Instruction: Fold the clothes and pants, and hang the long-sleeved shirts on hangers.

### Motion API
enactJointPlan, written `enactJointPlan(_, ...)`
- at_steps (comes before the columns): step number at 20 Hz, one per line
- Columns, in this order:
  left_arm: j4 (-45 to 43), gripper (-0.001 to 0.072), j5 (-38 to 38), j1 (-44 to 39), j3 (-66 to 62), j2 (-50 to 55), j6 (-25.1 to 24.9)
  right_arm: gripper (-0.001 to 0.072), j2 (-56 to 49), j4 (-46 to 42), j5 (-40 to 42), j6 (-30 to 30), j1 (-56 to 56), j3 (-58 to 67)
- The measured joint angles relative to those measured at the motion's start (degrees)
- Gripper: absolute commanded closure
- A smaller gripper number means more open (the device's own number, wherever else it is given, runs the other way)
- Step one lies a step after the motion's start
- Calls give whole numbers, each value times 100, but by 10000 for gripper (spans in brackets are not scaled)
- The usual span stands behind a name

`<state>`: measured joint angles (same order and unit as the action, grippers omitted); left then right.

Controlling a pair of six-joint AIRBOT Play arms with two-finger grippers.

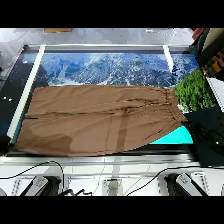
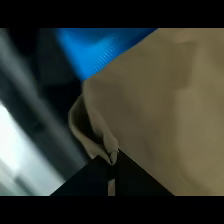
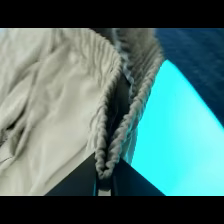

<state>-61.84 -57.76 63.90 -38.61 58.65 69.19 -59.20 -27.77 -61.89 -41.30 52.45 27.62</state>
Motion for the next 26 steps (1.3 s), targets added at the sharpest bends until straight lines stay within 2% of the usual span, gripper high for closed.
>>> enactJointPlan(3, 940, 697, 83, -96, -319, -39, -400, 679, 732, -817, -149, -782, 0, 229)
enactJointPlan(8, 1504, 698, 310, -837, -765, -63, -691, 679, 1996, -2011, -157, -2116, -37, 734)
enactJointPlan(12, 1648, 699, 1231, -1864, -1099, -59, -632, 679, 2229, -2411, 299, -2844, -643, 1143)
enactJointPlan(15, 1683, 700, 2286, -2503, -1314, 114, -278, 680, 1875, -2695, 1032, -3620, -1561, 1384)
enactJointPlan(17, 1690, 700, 2736, -2769, -1526, 411, 33, 679, 1394, -2855, 1641, -4061, -2218, 1552)
enactJointPlan(21, 1692, 700, 3108, -3139, -2188, 1248, 442, 679, 81, -3010, 2658, -4725, -3117, 2212)
enactJointPlan(26, 1694, 700, 3228, -3532, -3045, 2339, 809, 679, -1587, -3071, 3132, -5394, -3442, 3440)
